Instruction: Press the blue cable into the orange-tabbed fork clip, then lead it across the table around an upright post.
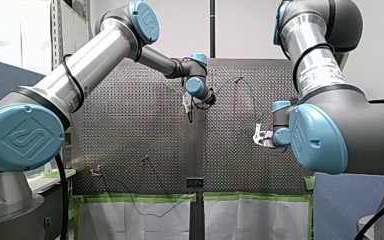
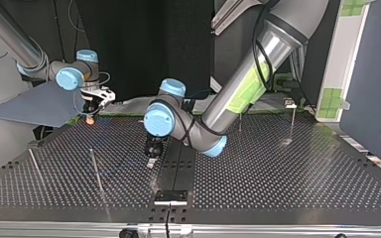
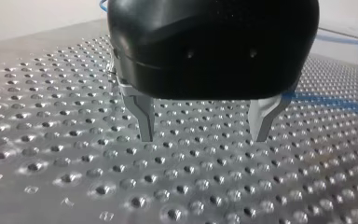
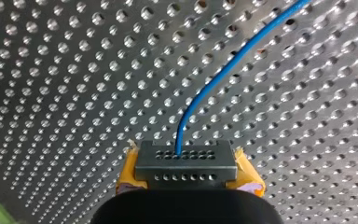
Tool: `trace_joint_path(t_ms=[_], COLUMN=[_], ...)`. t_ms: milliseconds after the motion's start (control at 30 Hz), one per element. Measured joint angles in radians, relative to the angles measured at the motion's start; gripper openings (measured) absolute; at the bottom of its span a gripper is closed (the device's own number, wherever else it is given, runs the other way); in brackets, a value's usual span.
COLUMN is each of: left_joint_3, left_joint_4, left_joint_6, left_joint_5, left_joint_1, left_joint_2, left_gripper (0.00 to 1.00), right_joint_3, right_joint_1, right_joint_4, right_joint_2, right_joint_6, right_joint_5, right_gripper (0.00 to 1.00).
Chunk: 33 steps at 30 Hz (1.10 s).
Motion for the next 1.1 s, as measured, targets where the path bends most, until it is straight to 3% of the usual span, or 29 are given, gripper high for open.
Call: trace_joint_path(t_ms=[367,500,833,1100], left_joint_3=[0.0,0.0,0.0,0.0], left_joint_4=[-0.015,-0.016,-0.016,-0.033], left_joint_6=[-0.009,-0.009,-0.009,-0.009], left_joint_5=[-0.042,-0.049,-0.051,-0.065], left_joint_1=[-0.006,-0.006,-0.006,-0.008], left_joint_2=[0.0,0.0,0.0,0.0], left_gripper=[0.99,0.99,0.99,0.99], right_joint_3=[0.001,0.0,0.0,0.001], right_joint_1=[-0.024,-0.035,-0.078,-0.098], right_joint_4=[-0.002,-0.015,-0.049,-0.054], right_joint_2=[0.097,0.141,0.243,0.259], right_joint_6=[0.005,0.021,0.081,0.096], right_joint_5=[0.025,0.04,0.068,0.069], right_gripper=[0.0,0.0,0.0,0.0])
